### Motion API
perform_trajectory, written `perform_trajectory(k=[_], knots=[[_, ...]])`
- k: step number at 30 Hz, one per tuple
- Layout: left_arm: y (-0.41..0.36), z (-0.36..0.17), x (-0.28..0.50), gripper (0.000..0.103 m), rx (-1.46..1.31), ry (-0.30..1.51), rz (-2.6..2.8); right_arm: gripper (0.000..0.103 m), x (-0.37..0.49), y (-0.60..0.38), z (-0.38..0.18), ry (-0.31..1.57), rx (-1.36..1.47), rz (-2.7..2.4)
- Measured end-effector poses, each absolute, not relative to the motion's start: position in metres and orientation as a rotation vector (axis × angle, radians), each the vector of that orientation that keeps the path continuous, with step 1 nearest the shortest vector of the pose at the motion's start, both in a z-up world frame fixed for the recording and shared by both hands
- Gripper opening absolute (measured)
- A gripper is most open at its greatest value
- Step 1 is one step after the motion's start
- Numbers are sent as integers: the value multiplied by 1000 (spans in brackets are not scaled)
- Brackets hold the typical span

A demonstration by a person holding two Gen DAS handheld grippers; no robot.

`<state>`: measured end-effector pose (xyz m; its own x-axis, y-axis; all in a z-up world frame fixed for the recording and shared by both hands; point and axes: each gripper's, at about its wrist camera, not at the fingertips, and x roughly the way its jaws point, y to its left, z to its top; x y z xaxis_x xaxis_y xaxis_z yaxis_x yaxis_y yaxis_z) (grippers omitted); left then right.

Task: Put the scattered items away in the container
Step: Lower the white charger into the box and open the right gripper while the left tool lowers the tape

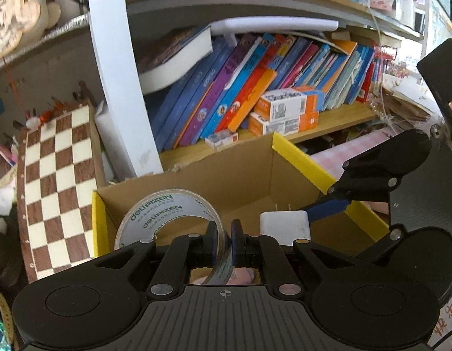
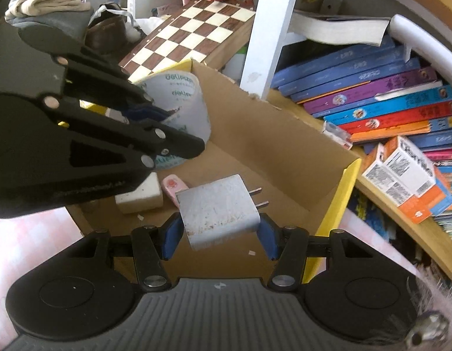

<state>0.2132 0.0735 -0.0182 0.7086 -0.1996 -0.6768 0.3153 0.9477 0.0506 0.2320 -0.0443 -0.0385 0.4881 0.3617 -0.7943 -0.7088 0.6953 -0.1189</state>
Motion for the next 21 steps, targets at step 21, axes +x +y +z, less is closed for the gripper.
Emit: perform_trajectory(k=[21], knots=[[78,-40,250,8,206,829,-294,53,262,-22,-60,933,-603,760]])
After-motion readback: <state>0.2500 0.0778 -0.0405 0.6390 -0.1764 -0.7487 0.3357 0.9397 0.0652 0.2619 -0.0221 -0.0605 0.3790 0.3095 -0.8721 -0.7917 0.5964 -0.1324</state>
